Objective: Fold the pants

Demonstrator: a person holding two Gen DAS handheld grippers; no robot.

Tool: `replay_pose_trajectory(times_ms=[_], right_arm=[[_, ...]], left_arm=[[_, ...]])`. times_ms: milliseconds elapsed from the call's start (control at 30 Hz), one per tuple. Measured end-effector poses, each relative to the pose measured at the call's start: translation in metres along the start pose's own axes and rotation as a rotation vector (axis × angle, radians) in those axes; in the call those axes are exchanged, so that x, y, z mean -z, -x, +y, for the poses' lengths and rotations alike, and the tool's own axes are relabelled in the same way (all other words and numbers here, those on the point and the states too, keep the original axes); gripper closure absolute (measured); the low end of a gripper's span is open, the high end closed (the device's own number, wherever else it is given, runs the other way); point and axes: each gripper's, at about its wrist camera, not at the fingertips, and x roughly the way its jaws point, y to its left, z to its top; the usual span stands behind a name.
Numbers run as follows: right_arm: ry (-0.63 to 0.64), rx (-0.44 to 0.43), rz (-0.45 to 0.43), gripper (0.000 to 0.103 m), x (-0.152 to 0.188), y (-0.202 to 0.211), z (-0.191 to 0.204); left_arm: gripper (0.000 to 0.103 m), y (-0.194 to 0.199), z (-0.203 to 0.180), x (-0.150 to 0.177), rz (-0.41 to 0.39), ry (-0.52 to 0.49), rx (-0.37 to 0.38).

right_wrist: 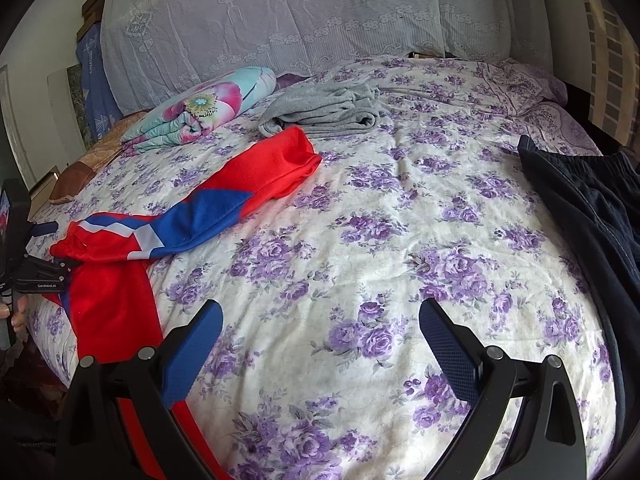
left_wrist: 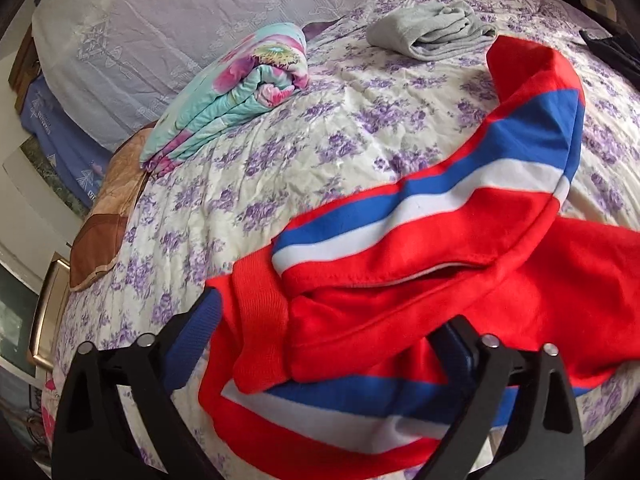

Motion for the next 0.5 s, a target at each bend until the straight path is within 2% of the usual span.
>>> replay_pose_trajectory(times_ms=[33, 67, 133, 233, 300, 367, 467, 500], right_arm=[[0.002, 0.001, 0.001, 0.004, -0.001, 0.000, -0.001], [0.005, -0.001, 0.005, 0.004, -0.002, -0.001, -0.003], [0.019, -0.019, 0.009, 0.004, -0.010, -0.006, -0.009], [0.004, -0.072, 0.003, 0.004, -0.039, -0.023, -0.026], [-0.044, -0.187, 0.064, 0.004, -0.066, -0.050, -0.037], [-0.149, -0.337, 0.141, 0.004, -0.090, -0.086, -0.048], [-0.302, -0.514, 0.243, 0.004, -0.111, -0.143, -0.047], [-0.346, -0.575, 0.273, 0.008, -0.114, -0.160, -0.042]], left_arm=[[0.050, -0.003, 0.001, -0.005, 0.013, 0.006, 0.049], [0.061, -0.007, 0.004, -0.010, 0.037, 0.021, 0.084], [0.065, -0.012, 0.003, -0.016, 0.050, 0.021, 0.100], [0.067, -0.010, -0.004, -0.015, 0.034, -0.007, 0.101], [0.069, -0.008, -0.002, -0.015, 0.023, 0.000, 0.115], [0.073, -0.006, 0.001, -0.014, 0.022, 0.023, 0.126], [0.076, -0.006, 0.000, -0.010, 0.024, 0.032, 0.124], [0.077, -0.005, -0.001, -0.009, 0.023, 0.036, 0.122]])
